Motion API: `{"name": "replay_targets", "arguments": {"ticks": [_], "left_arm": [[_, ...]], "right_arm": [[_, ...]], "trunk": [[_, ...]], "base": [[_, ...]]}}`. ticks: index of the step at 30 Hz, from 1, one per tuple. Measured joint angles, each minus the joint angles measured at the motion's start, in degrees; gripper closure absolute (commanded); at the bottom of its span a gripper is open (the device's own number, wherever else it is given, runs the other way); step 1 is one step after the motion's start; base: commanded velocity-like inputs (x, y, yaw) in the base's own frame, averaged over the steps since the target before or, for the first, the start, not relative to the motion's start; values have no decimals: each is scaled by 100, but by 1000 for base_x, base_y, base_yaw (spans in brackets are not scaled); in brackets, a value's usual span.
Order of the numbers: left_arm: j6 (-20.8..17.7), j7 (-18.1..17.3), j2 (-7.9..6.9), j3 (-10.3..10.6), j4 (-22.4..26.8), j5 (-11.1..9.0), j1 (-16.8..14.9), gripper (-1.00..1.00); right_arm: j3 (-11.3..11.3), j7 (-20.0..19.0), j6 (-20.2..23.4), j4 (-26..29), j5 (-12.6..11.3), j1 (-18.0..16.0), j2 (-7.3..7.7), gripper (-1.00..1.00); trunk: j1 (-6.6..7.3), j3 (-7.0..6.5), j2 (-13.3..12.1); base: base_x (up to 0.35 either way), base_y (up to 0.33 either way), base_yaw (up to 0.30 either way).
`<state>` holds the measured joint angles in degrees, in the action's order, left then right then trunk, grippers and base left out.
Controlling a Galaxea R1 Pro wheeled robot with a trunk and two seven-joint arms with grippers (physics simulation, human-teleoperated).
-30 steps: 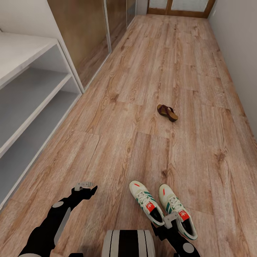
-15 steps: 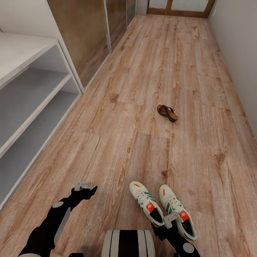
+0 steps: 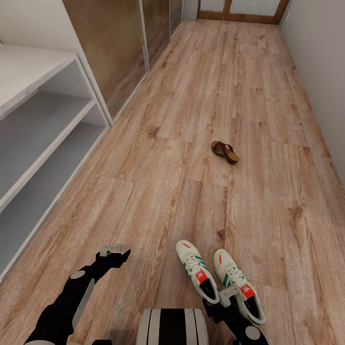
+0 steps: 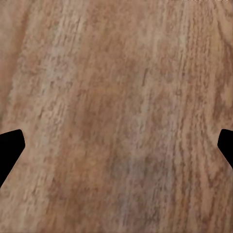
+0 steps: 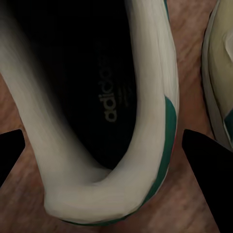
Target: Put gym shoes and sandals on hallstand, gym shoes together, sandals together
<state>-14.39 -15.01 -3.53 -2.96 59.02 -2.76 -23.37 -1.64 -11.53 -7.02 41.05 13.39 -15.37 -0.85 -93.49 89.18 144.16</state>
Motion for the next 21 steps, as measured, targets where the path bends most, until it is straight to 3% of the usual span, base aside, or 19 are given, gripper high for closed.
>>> {"name": "replay_targets", "arguments": {"ticks": [18,21], "left_arm": [[-1,0,-10,0,-3,4,9,-100],[-2,1,-25,-9,-2,29,24,-100]], "right_arm": [[-1,-1,1,0,-6,0,-1,100],[-10,-2,-5,-8,-1,0,0,100]], "trunk": [[0,0,0],[8,-66,-4]], "base": [[0,0,0],[0,0,0]]}}
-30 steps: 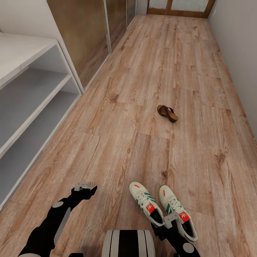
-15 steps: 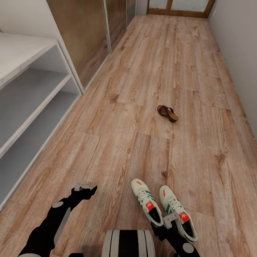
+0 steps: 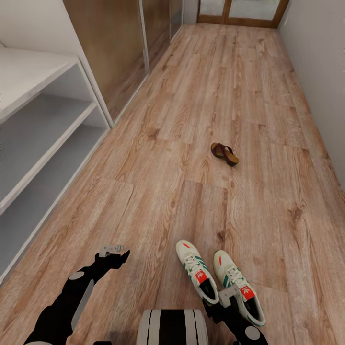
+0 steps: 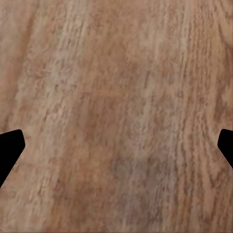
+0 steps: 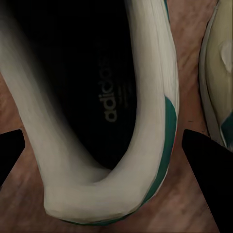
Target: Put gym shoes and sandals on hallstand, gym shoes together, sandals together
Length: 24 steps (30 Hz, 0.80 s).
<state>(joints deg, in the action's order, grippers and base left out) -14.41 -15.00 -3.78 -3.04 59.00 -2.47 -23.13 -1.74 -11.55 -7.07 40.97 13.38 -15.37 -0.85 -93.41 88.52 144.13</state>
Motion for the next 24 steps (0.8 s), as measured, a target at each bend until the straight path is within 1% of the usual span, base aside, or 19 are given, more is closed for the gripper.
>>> {"name": "replay_targets", "arguments": {"ticks": [16,23,24], "left_arm": [[6,16,-15,-8,-16,15,159,-100],[8,55,-40,-12,-24,9,236,-100],[37,60,-44,-59,-97,4,335,-100]], "right_arm": [[-6,0,1,7,1,0,-8,100],[-6,0,-9,4,1,0,-9,100],[-6,3,-10,1,1,0,-9,100]], "trunk": [[41,-356,-21],[59,-552,-31],[62,-583,-32]], "base": [[0,0,0],[0,0,0],[0,0,0]]}}
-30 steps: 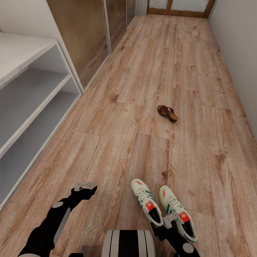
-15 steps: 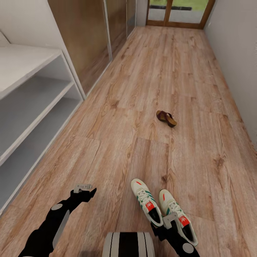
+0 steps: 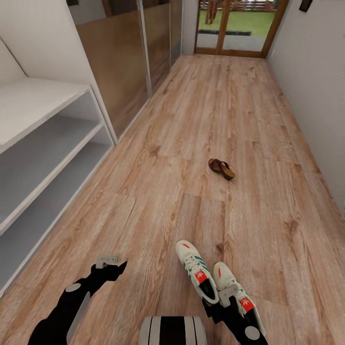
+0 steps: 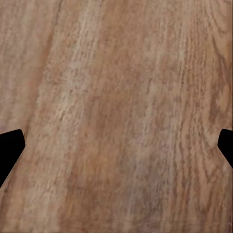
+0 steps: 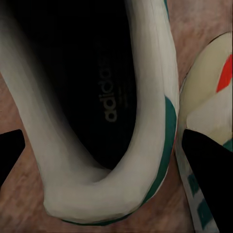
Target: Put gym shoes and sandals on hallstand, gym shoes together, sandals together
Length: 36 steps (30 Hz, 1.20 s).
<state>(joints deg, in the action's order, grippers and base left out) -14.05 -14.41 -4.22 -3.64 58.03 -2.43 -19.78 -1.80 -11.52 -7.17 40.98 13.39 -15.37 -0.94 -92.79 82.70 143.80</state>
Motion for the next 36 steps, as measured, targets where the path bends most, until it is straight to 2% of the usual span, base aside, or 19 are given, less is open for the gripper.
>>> {"name": "replay_targets", "arguments": {"ticks": [2,4,8,13,15,19,23,28,33,34,36], "left_arm": [[76,2,-1,-50,-46,1,36,-100],[389,5,-2,-182,-207,9,76,-100],[860,10,-15,-317,-651,12,100,-100],[1467,16,-181,-370,-1397,5,111,-100],[1872,26,-271,-378,-1785,-9,114,-100],[2515,51,-455,-378,-2505,-40,117,-100],[3088,86,-503,-469,-3017,-55,193,-100],[3548,93,-491,-853,-3263,-62,386,-100],[3719,91,-474,-990,-3296,-66,639,-100],[4022,96,-461,-1007,-3299,-65,776,-100],[4235,99,-437,-1013,-3303,-61,864,-100]], "right_arm": [[-1,2,0,0,0,0,-2,100],[0,4,-23,-5,0,0,-5,100],[-3,5,-138,-8,1,6,-8,100],[-1,11,-301,-20,3,14,-9,100],[2,17,-398,-9,-1,26,-7,100],[20,21,-864,2,6,54,25,100],[36,77,-1247,14,13,320,62,100],[123,514,-1653,12,15,622,119,100],[439,858,-1766,-117,-14,722,147,100],[533,892,-1785,-267,-22,735,139,100],[558,907,-1796,-350,-11,738,117,100]], "trunk": [[5,-62,-3],[10,-124,-5],[21,-249,-11],[34,-404,-17],[39,-466,-20],[49,-591,-25],[59,-715,-31],[72,-871,-37],[85,-1027,-44],[87,-1057,-46],[93,-1120,-48]], "base": [[0,0,0],[0,0,0],[0,0,0],[0,0,0],[0,0,0],[0,0,0],[0,0,0],[0,0,0],[0,0,0],[0,0,0],[0,0,0]]}}
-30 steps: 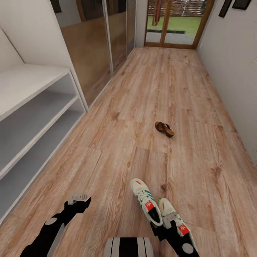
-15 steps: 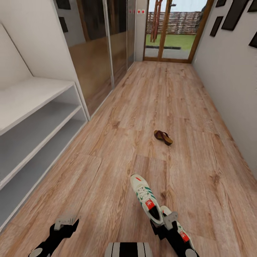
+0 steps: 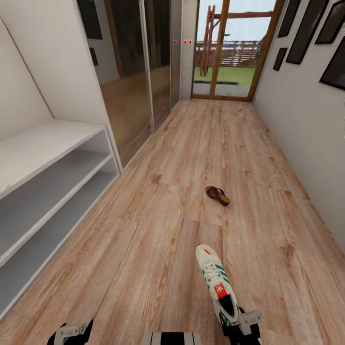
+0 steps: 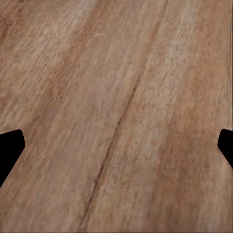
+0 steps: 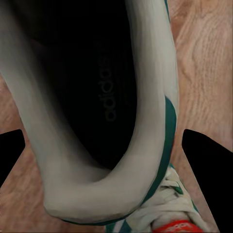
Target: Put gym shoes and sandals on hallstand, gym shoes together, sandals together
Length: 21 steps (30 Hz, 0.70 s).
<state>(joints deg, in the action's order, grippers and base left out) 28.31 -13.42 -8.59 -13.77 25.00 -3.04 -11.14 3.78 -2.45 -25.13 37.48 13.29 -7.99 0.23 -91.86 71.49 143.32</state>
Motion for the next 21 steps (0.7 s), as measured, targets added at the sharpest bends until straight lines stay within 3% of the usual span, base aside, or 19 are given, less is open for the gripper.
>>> {"name": "replay_targets", "arguments": {"ticks": [7,21], "left_arm": [[109,1,20,-3,-7,5,44,-100],[126,1,22,-3,-8,9,53,-100]], "right_arm": [[11,7,-7,-261,-11,2,-25,100],[37,15,-14,-298,-16,2,-27,100]], "trunk": [[18,-218,-10],[325,-594,-570]], "base": [[0,0,0],[0,0,-33]]}}
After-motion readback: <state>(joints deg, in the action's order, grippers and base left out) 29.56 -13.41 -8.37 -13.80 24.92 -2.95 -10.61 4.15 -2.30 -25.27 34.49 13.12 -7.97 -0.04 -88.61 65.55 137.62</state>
